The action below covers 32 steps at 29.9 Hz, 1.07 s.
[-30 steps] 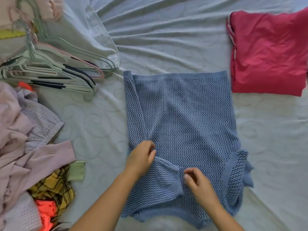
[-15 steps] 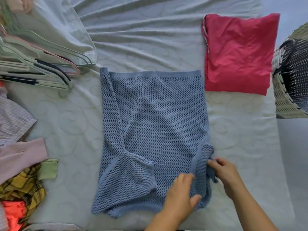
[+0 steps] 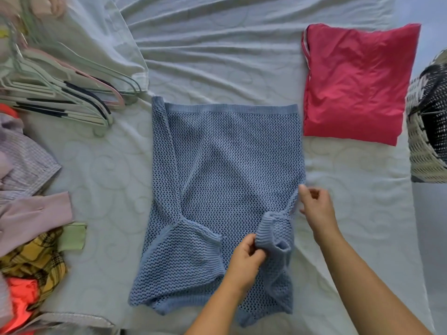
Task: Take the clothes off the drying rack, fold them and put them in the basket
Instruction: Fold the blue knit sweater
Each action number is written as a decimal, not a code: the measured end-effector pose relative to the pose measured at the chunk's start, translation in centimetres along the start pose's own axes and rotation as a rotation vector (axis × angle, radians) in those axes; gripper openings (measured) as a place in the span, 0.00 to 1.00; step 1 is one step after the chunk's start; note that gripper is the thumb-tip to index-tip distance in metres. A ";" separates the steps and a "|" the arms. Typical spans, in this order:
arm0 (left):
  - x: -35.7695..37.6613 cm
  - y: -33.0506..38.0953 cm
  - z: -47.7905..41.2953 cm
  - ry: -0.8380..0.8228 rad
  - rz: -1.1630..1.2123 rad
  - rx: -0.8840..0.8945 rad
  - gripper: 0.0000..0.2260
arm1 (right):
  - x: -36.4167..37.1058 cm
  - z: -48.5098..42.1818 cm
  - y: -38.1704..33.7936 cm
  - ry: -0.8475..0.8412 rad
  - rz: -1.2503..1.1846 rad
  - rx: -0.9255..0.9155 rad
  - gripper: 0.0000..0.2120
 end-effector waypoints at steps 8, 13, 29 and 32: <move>-4.5 -0.2 2.6 -0.136 0.411 -0.004 0.14 | 5.2 -5.2 -4.8 0.029 0.295 -0.225 0.19; -10.4 -4.4 2.0 0.487 0.689 0.076 0.16 | 11.0 -1.7 -6.0 -0.453 0.374 -0.525 0.25; -15.1 -3.0 2.2 0.430 0.287 -0.275 0.07 | 11.0 13.9 6.4 -0.801 0.445 -0.481 0.24; -16.5 -2.7 2.3 0.417 0.290 -0.317 0.07 | 11.3 15.2 7.0 -0.745 0.441 -0.471 0.21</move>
Point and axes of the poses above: each hand's wrist, its own z-axis away from the middle knuckle, its own x-axis out of the palm, y = z × x, the point moved 1 cm from there along -z, towards the middle knuckle, and after that the axes turned 6 degrees about -x, right-handed, at the moved point
